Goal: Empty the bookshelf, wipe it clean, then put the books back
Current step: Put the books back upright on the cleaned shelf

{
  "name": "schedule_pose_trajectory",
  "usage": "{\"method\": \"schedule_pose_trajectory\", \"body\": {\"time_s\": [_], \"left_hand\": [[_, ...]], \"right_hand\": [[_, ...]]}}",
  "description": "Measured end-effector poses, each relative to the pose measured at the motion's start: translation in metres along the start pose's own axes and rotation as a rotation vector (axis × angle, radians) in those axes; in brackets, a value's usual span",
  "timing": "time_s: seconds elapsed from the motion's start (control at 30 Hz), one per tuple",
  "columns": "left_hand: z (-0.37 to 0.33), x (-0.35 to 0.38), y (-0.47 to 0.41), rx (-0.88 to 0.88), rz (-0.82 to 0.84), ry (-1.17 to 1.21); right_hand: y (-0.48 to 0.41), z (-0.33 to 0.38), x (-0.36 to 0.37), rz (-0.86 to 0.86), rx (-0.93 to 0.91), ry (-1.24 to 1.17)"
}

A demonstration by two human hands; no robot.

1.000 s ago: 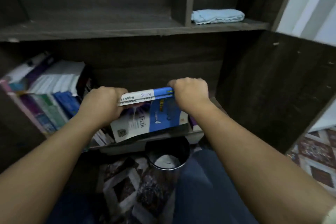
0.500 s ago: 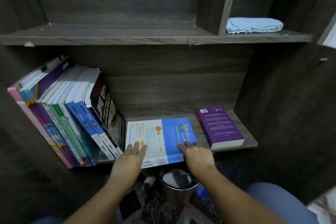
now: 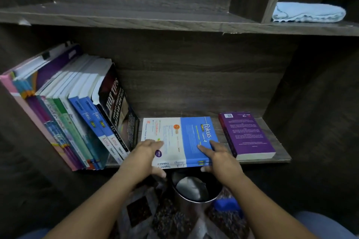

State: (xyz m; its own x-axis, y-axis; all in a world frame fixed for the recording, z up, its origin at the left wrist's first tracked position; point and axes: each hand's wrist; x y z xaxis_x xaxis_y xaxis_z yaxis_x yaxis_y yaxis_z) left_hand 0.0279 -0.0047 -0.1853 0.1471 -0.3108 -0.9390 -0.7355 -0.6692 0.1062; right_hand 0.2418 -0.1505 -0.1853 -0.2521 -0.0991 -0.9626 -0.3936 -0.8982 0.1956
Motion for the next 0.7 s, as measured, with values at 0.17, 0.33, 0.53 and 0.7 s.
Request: {"method": "schedule_pose_trajectory", "body": {"time_s": [0.17,0.33,0.53,0.7], "left_hand": [[0.002,0.01,-0.003,-0.016,-0.171,0.071],[-0.003,0.012,0.0,-0.026,-0.19,0.089],[-0.021,0.009,0.0,-0.065,-0.055,-0.161],[-0.02,0.003,0.0,-0.071,-0.037,-0.109]], "right_hand": [[-0.003,0.006,-0.001,-0.002,0.152,-0.026],[-0.008,0.013,-0.005,0.023,0.293,-0.118],[-0.014,0.018,-0.012,0.1,0.394,-0.085],[-0.012,0.025,-0.028,-0.052,0.406,-0.205]]}}
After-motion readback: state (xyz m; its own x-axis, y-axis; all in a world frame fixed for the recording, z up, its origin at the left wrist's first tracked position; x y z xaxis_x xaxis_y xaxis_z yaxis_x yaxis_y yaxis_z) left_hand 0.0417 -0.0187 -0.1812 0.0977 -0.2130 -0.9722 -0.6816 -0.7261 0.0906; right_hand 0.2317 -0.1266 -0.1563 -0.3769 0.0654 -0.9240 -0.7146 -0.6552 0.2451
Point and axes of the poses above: each hand's wrist, its own y-axis away from the middle knuckle, its own x-axis out of the palm, z = x × y, and after that the axes turned 2 degrees about x, right-handed
